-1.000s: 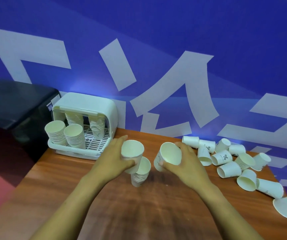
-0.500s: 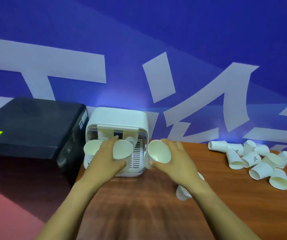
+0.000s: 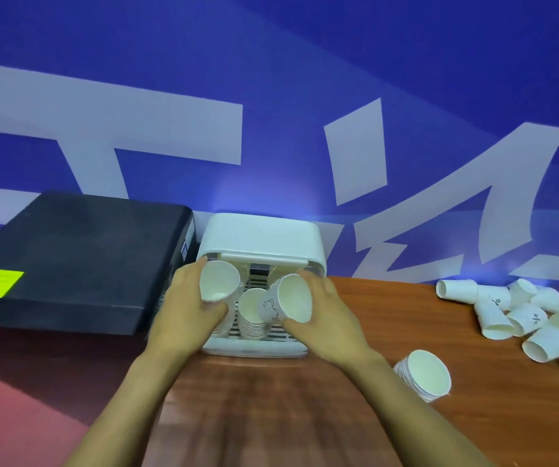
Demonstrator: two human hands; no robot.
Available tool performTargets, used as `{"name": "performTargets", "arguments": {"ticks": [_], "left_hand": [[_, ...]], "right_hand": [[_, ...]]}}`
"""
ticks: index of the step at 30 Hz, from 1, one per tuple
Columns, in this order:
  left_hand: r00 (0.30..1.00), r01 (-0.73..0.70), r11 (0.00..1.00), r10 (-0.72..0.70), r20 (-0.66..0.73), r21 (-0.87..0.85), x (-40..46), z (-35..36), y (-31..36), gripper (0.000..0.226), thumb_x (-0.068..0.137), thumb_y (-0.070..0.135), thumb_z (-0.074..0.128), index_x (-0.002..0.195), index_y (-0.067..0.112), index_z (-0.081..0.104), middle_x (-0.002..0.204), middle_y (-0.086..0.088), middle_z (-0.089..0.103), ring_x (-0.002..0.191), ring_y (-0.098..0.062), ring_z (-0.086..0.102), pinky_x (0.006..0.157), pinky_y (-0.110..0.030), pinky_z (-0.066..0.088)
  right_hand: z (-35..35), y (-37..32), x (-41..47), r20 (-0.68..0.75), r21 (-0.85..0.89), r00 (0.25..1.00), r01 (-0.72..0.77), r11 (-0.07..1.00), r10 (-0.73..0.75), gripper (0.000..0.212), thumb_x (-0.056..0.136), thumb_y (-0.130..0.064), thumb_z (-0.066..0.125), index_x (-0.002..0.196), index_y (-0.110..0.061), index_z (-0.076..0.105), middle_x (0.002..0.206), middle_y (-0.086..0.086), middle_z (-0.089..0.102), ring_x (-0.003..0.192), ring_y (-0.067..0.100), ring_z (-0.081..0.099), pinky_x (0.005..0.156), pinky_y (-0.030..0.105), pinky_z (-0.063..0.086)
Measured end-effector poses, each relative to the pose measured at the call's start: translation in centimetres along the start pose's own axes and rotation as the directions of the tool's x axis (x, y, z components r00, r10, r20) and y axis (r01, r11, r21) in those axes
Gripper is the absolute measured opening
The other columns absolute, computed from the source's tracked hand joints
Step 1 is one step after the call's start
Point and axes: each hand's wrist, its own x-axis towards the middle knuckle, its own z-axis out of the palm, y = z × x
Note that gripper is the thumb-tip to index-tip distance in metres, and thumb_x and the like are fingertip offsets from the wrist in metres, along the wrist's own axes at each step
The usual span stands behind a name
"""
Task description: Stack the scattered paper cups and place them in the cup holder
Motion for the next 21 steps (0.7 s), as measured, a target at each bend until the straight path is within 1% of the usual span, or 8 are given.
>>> {"name": "performTargets", "arguments": {"ticks": [2,4,6,9,11,14,17,21], "left_hand": [[1.0,0.001,1.0,-0.001,0.001,0.023,0.7,0.1,-0.6,0.072,0.074,0.01,0.067,0.138,0.03,0.04,0.132,0.007,0.042,0.12,-0.014,0.046,0.095,-0.033,0.043],[1.0,0.014,0.999,-0.015,0.019,0.035,1.4,0.2,-1.1,0.074,0.074,0.014,0.068,0.139,0.031,0.038,0.134,0.005,0.042,0.12,-0.014,0.045,0.096,-0.036,0.044],[0.999,0.019,0.999,-0.02,0.037,0.036,1.8,0.4,-1.5,0.073,0.075,0.018,0.068,0.14,0.031,0.036,0.134,0.004,0.042,0.117,-0.016,0.048,0.095,-0.04,0.046],[0.997,0.049,0.997,-0.052,0.053,0.057,2.1,1.2,-2.2,0.075,0.078,0.023,0.067,0.144,0.027,0.032,0.139,0.005,0.037,0.109,-0.022,0.054,0.095,-0.04,0.046],[0.997,0.064,0.996,-0.067,0.047,0.062,2.4,1.6,-2.7,0.075,0.078,0.023,0.066,0.145,0.025,0.032,0.141,0.004,0.036,0.114,-0.021,0.052,0.097,-0.037,0.044],[0.998,0.052,0.997,-0.054,0.036,0.057,2.8,2.1,-3.1,0.074,0.078,0.018,0.067,0.144,0.024,0.034,0.141,0.005,0.036,0.12,-0.018,0.048,0.098,-0.032,0.041],[0.999,0.054,0.998,-0.054,0.004,0.028,3.1,2.2,-3.5,0.07,0.077,0.019,0.068,0.14,0.024,0.038,0.136,0.005,0.039,0.118,-0.016,0.049,0.094,-0.03,0.041],[0.992,0.12,0.991,-0.122,0.038,0.067,3.0,3.1,-4.5,0.067,0.076,0.023,0.072,0.135,0.029,0.039,0.136,0.008,0.039,0.112,-0.019,0.053,0.09,-0.037,0.046]], "right_hand": [[0.9,-0.5,0.9,0.005,0.005,1.0,-0.003,1.0,0.003,0.073,0.074,-0.039,0.067,0.137,-0.041,0.029,0.139,-0.008,0.035,0.121,0.021,0.049,0.086,0.036,0.048],[1.6,-0.7,1.6,0.016,0.004,1.0,-0.01,1.0,0.01,0.075,0.074,-0.04,0.066,0.138,-0.043,0.027,0.138,-0.011,0.035,0.123,0.019,0.047,0.088,0.036,0.049],[2.4,-0.8,2.2,0.023,-0.004,1.0,-0.005,1.0,0.005,0.078,0.074,-0.039,0.067,0.141,-0.041,0.026,0.14,-0.011,0.033,0.126,0.018,0.044,0.088,0.036,0.048],[3.5,-1.0,3.0,0.036,-0.03,0.999,0.001,1.0,0.0,0.083,0.075,-0.038,0.067,0.144,-0.036,0.023,0.141,-0.01,0.033,0.127,0.015,0.042,0.088,0.035,0.048],[4.1,-0.9,3.4,0.029,-0.04,0.999,-0.012,0.999,0.013,0.084,0.073,-0.039,0.068,0.144,-0.034,0.023,0.141,-0.012,0.035,0.127,0.014,0.043,0.088,0.033,0.045],[4.7,-0.6,3.9,0.031,-0.053,0.998,-0.055,0.997,0.057,0.083,0.07,-0.039,0.07,0.14,-0.03,0.026,0.139,-0.013,0.039,0.125,0.016,0.045,0.088,0.032,0.044],[5.4,-0.2,4.5,0.041,-0.099,0.998,-0.053,0.994,0.057,0.08,0.071,-0.04,0.071,0.138,-0.028,0.03,0.135,-0.011,0.04,0.126,0.016,0.043,0.09,0.033,0.043],[6.1,0.3,4.9,0.086,-0.108,0.995,-0.032,0.994,0.041,0.084,0.074,-0.047,0.069,0.143,-0.031,0.025,0.141,-0.01,0.034,0.131,0.015,0.036,0.095,0.033,0.041]]}}
